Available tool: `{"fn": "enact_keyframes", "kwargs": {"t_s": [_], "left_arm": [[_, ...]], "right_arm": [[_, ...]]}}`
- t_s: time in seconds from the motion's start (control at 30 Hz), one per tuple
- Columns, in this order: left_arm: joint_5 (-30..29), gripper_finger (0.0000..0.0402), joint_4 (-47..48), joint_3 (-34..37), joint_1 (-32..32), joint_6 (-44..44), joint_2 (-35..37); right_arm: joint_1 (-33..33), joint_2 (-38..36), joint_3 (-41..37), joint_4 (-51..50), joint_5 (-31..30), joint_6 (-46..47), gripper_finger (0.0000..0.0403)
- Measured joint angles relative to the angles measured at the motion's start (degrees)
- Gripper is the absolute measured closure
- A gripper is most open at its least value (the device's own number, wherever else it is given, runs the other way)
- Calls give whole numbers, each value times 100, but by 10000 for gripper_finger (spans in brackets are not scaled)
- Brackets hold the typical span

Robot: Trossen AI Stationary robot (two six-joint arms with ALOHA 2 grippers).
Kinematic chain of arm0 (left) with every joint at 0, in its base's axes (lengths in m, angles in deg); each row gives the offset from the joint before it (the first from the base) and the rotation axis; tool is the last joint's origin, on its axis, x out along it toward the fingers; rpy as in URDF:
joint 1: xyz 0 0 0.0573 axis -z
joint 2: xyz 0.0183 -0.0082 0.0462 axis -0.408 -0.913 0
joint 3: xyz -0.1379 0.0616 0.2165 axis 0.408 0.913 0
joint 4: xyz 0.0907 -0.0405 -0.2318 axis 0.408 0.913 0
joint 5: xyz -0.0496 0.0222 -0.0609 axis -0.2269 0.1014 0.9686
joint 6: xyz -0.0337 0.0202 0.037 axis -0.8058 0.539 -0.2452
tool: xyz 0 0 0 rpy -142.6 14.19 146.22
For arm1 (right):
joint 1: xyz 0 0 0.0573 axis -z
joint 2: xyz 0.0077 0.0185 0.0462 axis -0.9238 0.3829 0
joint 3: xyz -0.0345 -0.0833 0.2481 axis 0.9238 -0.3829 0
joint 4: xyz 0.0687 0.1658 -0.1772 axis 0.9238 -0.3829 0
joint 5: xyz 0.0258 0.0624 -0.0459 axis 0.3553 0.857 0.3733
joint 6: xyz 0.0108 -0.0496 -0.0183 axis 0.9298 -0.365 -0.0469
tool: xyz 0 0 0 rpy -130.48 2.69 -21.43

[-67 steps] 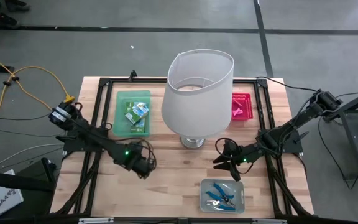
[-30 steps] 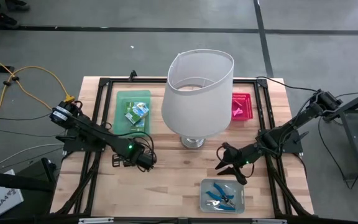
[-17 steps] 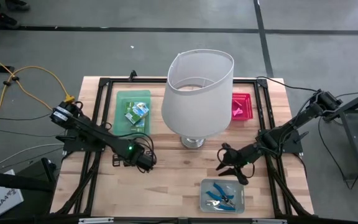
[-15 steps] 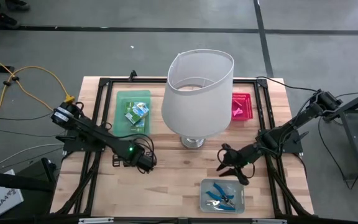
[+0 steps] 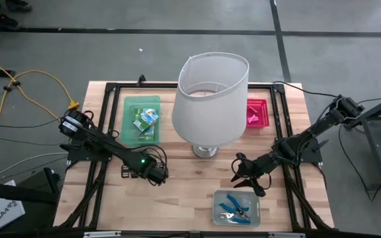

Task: Pick & Place School Supplies
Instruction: Put the pink eraser into the red bin

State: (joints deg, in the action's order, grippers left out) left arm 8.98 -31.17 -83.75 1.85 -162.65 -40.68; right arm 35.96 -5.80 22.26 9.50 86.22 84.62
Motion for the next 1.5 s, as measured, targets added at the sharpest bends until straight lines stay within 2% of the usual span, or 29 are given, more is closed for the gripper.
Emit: {"fn": "enact_keyframes", "kwargs": {"t_s": [0.33, 0.73, 1.23, 1.5], "left_arm": [[-140, 220, 13, 0, -235, 350, -216], [-141, 220, 136, 3, -168, -34, -219], [-183, 221, 2, 26, -134, 2, -392], [-129, 269, -58, 33, -137, -4, -388]], "right_arm": [[1, 0, 0, -49, 0, 2, 293], [2, 0, 0, -65, 138, 2, 293], [2, 0, 0, -117, 142, 2, 293], [2, 0, 0, -115, 138, 2, 293]]}}
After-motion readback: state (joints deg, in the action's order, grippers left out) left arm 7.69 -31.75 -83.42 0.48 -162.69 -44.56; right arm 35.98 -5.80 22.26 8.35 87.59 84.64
